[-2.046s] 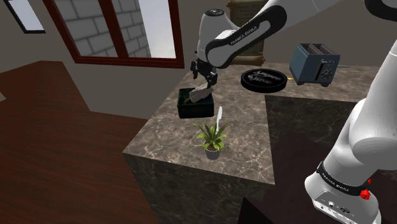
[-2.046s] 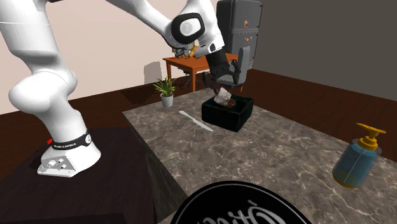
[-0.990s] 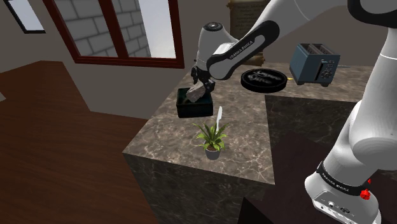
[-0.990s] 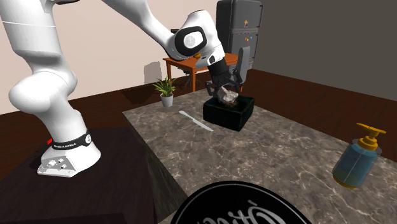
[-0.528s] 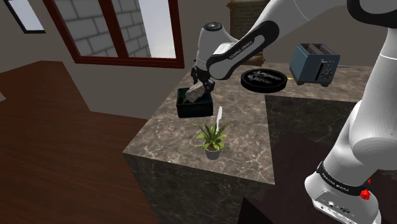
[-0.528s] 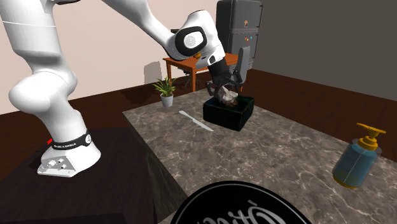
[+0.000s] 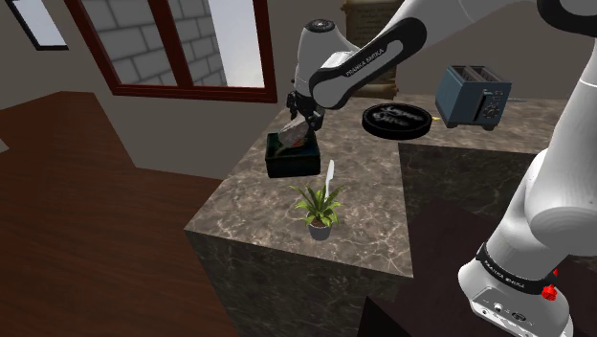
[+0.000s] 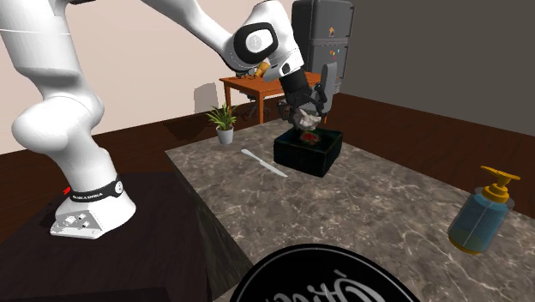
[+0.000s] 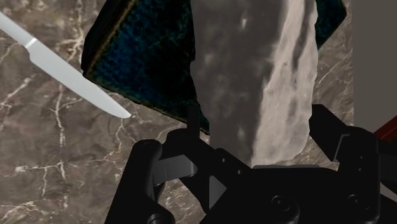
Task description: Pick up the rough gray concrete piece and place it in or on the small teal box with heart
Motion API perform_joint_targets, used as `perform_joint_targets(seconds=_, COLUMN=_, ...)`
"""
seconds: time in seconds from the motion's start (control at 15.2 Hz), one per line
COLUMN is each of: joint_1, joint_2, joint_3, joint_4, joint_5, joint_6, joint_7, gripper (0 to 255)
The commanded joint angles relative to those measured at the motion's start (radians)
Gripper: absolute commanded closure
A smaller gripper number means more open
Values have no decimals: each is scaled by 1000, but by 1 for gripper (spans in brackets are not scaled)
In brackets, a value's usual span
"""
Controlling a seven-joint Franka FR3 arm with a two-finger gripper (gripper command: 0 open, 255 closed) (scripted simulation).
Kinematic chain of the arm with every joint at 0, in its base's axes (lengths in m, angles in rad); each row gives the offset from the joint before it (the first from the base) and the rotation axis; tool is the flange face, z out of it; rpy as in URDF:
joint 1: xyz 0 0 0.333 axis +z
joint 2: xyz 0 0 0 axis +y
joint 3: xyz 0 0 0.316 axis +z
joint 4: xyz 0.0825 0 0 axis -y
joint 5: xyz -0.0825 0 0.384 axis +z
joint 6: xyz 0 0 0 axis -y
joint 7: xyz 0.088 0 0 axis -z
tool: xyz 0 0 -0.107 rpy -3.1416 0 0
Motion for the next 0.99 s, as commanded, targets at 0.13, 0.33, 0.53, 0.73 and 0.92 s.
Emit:
perform_joint_targets(seconds=0.13, joint_1=0, joint_2=-23, joint_3=3, joint_4=29, joint_5=18, joint_6=-51, joint_7=-21, gripper=255)
perform_joint_targets(seconds=0.33, joint_1=1, joint_2=-39, joint_3=5, joint_4=51, joint_5=28, joint_6=-88, joint_7=-33, gripper=255)
perform_joint_targets(seconds=0.53, joint_1=12, joint_2=-14, joint_3=13, joint_4=68, joint_5=16, joint_6=-84, joint_7=-4, gripper=255)
perform_joint_targets(seconds=0.73, joint_1=12, joint_2=2, joint_3=11, joint_4=46, joint_5=4, joint_6=-48, joint_7=10, gripper=255)
perform_joint_targets(seconds=0.92, joint_1=12, joint_2=20, joint_3=9, joint_4=27, joint_5=-8, joint_6=-12, joint_7=24, gripper=255)
